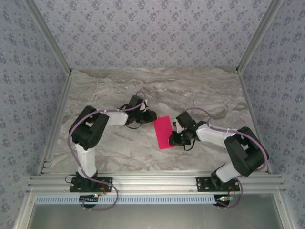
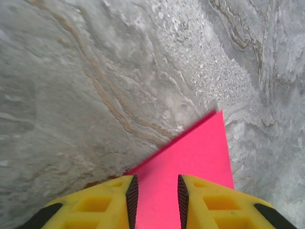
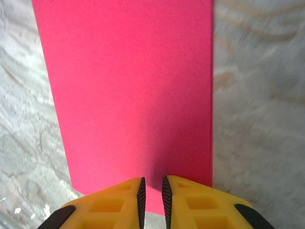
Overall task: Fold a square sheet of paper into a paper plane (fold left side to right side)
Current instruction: First fold the square sheet of paper in half at the center of the table, then fold the triangle a second time at the center of the table.
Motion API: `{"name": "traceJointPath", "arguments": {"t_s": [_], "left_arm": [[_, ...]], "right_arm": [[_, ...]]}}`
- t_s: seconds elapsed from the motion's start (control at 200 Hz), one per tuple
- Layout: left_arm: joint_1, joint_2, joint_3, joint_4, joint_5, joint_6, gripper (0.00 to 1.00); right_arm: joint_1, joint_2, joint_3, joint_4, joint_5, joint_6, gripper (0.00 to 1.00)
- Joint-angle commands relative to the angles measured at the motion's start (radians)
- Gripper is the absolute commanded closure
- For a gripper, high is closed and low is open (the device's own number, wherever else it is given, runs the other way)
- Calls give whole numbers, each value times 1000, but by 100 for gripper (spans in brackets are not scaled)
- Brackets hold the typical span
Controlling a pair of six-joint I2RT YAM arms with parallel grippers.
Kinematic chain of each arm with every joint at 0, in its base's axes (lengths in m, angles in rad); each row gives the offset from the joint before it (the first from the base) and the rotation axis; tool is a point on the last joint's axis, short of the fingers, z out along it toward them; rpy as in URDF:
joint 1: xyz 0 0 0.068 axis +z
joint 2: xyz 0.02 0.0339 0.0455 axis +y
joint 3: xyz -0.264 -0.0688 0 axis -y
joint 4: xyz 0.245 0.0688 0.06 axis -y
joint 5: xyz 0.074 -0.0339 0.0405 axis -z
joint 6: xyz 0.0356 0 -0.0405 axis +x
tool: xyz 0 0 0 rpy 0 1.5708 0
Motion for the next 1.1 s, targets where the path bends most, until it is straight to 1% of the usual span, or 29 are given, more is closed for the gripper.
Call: {"name": "traceJointPath", "arguments": {"t_s": [0.0, 0.06, 0.14, 0.22, 0.275, 0.385, 0.51, 0.725, 0.919, 1.044, 1.099], "left_arm": [[42, -58, 23, -71, -6, 60, 67], [45, -104, 24, -102, -9, 82, 64], [44, -161, 7, -118, -4, 85, 64], [33, -205, -29, -107, 14, 68, 64], [16, -222, -51, -96, 21, 54, 64], [-42, -201, -67, -56, 39, 24, 64], [-88, -115, -29, -26, 37, -3, 65], [-114, 13, 51, -37, 10, -22, 65], [-121, 20, 46, -102, -40, -2, 66], [-127, 3, 18, -115, -59, 6, 66], [-129, -6, 6, -113, -62, 3, 66]], "right_arm": [[43, -26, -49, 7, -57, 92, 77], [58, -38, -53, 54, -74, 126, 76], [59, -60, -37, 76, -74, 130, 75], [49, -99, -11, 46, -48, 100, 73], [37, -128, 10, -12, 0, 71, 70], [-9, -193, 31, -115, 110, -6, 60], [-72, -258, 21, -180, 161, -54, 51], [-142, -329, -40, -203, 136, -77, 39], [-194, -328, -61, -201, 36, -99, 31], [-201, -299, -46, -177, -37, -91, 30], [-201, -271, -34, -170, -58, -88, 31]]}}
